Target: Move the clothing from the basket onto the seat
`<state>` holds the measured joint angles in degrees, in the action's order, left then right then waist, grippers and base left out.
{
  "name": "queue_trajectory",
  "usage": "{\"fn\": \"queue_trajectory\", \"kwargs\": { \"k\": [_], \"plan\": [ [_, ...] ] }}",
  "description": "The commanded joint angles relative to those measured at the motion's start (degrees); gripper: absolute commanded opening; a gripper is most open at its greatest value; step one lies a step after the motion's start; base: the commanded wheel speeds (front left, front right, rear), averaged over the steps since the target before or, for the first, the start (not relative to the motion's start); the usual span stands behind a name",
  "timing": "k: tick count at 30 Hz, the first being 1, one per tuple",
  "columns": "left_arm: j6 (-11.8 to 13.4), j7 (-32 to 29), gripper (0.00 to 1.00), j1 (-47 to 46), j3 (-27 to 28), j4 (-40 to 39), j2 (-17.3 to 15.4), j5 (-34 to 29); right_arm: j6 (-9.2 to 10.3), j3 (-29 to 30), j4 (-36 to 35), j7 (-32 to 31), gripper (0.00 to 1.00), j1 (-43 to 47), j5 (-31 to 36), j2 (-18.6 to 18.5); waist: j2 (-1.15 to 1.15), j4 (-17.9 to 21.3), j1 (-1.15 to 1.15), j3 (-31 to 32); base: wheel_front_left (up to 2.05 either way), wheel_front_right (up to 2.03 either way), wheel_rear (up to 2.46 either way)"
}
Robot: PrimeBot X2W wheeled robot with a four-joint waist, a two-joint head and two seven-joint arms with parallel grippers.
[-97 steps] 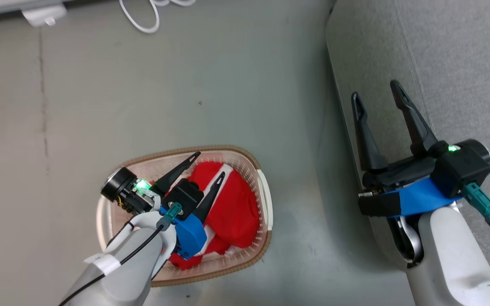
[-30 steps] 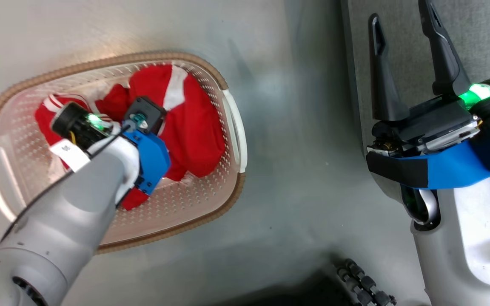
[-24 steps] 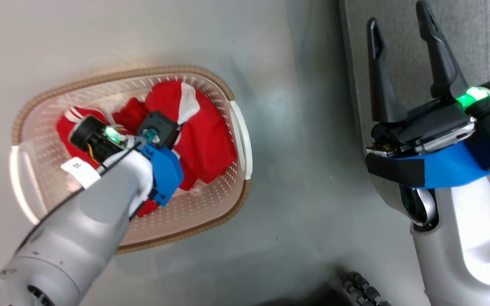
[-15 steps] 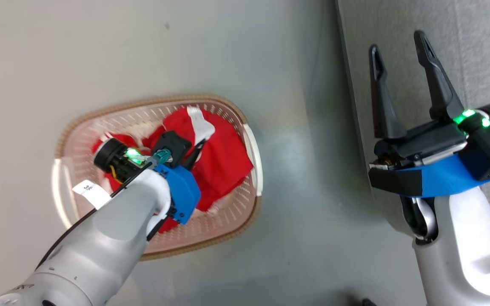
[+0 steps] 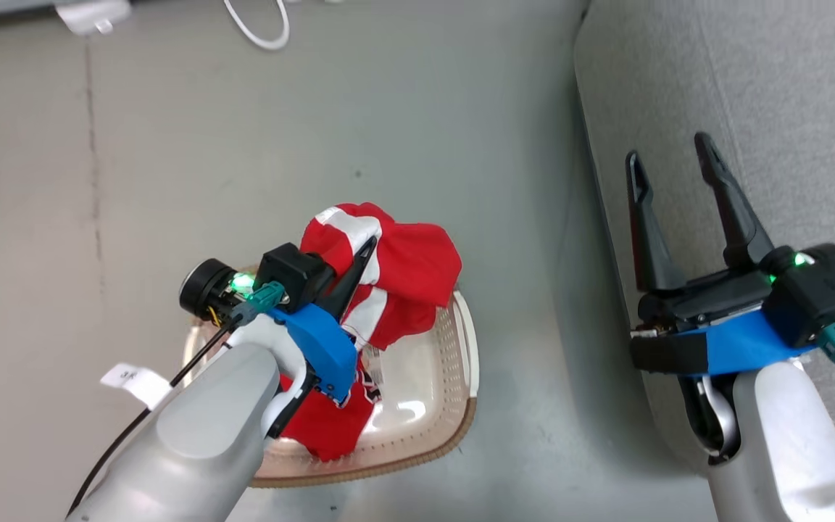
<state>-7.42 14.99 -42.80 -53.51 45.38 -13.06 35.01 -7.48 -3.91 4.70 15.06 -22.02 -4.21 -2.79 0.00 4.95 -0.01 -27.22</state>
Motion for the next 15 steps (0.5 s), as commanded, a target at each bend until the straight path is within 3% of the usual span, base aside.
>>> {"fn": "queue_trajectory", "kwargs": {
  "k": [1, 9, 15],
  "plan": [
    [0.0, 0.3, 0.00, 1.2, 1.8, -1.3, -0.2, -1.2, -0.03, 0.1, 0.4, 0.2, 1.00, 1.2, 0.4, -0.2, 0.00, -1.6, 0.01, 3.9, 0.00, 0.00, 0.00],
    [0.0, 0.3, 0.00, 7.4, 13.3, -8.3, 0.7, -7.7, -0.03, 0.5, 1.5, 0.2, 1.00, 5.0, 0.1, -0.2, 0.00, -2.6, 0.01, 11.1, 0.00, 0.00, 0.00],
    [0.0, 0.3, 0.00, 10.3, 17.8, -12.7, 1.6, -10.7, -0.03, 0.3, 2.4, 0.2, 1.00, 7.9, -0.5, -0.2, 0.00, -2.9, 0.01, 16.0, 0.00, 0.00, 0.00]
  ]
}}
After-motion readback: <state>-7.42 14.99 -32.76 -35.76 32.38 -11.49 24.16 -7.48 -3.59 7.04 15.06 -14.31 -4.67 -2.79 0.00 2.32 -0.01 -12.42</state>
